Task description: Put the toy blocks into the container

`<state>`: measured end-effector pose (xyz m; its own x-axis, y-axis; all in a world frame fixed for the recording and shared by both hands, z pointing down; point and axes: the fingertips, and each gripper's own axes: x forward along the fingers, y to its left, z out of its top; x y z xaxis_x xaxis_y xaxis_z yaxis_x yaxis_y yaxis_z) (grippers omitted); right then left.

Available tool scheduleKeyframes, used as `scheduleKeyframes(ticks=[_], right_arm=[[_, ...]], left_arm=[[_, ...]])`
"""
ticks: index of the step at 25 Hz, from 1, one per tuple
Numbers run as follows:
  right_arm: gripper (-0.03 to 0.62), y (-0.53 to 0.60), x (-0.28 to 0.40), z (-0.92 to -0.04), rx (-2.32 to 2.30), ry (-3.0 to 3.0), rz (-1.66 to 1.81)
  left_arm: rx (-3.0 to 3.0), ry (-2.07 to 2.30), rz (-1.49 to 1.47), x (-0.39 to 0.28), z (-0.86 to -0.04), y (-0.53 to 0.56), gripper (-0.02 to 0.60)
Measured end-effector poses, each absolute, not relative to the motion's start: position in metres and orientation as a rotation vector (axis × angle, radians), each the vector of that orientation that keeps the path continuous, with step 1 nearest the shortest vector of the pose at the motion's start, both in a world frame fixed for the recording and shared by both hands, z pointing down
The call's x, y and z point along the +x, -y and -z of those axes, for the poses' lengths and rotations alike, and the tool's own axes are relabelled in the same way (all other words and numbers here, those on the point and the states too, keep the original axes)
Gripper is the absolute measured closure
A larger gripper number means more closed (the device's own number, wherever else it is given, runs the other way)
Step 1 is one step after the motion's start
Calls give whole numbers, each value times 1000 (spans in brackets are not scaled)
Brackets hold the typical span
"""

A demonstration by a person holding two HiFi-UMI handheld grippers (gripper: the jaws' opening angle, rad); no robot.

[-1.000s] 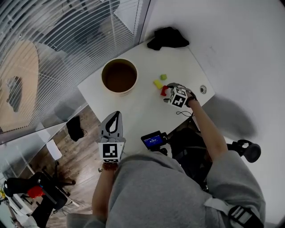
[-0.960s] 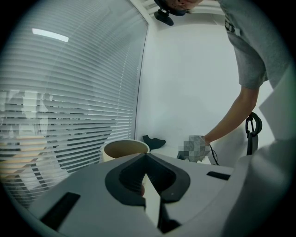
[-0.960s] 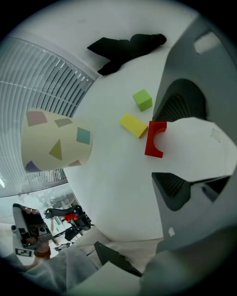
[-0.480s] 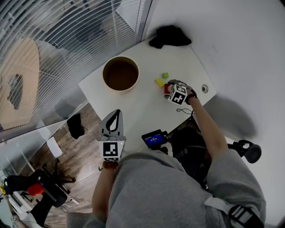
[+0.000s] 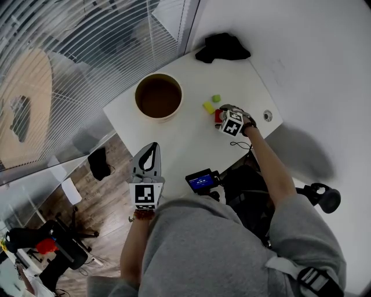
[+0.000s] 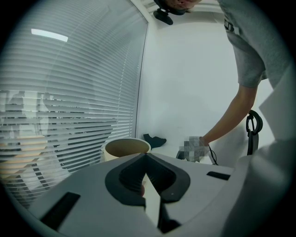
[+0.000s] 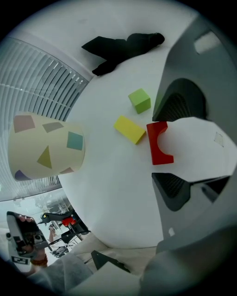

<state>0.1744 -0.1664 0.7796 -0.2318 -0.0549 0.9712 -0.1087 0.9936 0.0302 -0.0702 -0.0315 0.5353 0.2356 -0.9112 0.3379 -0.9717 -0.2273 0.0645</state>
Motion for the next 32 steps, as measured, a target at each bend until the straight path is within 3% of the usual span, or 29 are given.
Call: scheduleKeyframes(ticks=[11, 15, 32], right_arm=[[243, 168, 172, -783, 164, 1810, -49], [284, 171, 171, -782, 208, 1821, -47], [287, 161, 164, -760, 317, 1898, -74]], left_arm=[[2244, 1772, -337, -74, -535, 30, 574], [2251, 1772, -331, -73, -535, 29, 574], [2306, 1750, -305, -70, -528, 34, 574]])
